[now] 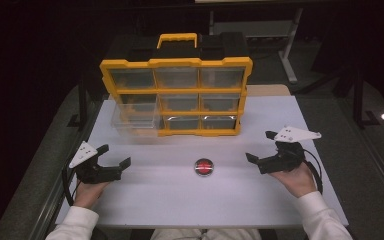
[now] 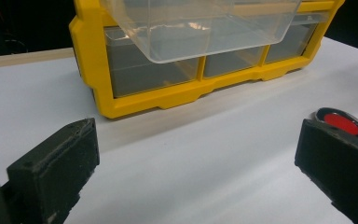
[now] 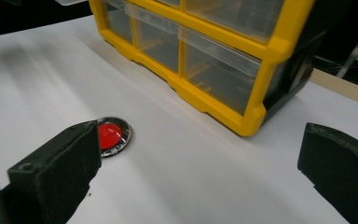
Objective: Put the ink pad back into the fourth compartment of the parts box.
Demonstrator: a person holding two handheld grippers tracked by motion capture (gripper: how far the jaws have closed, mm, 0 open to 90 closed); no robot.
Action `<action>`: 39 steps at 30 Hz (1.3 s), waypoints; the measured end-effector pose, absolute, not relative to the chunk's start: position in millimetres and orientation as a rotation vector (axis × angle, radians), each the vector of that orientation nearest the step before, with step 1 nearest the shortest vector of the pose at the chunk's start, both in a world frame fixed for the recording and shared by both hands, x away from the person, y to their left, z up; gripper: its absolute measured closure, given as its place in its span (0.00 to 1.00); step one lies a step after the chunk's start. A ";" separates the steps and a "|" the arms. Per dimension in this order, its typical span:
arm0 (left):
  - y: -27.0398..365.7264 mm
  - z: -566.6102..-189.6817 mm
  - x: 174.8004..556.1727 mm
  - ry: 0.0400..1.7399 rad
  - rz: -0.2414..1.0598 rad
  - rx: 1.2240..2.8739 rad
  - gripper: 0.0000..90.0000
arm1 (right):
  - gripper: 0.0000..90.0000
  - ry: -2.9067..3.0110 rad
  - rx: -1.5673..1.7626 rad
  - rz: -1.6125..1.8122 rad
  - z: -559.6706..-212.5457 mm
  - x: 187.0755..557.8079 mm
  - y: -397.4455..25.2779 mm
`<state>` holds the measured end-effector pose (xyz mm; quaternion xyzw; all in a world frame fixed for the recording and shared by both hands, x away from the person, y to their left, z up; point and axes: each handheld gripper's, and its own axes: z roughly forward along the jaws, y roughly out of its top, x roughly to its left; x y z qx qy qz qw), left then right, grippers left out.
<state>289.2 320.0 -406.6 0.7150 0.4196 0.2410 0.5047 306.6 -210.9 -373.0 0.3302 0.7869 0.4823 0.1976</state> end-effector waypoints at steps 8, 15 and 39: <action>319.0 -405.6 288.3 0.993 0.579 1.731 0.00 | 0.00 2.256 0.887 1.322 -372.7 311.8 -197.1; 320.3 -405.0 288.2 1.013 0.593 1.718 0.00 | 0.00 2.293 0.862 1.299 -374.2 316.5 -187.6; 319.5 -404.6 287.5 1.008 0.597 1.716 0.00 | 0.00 2.408 0.789 1.257 -380.0 330.6 -150.6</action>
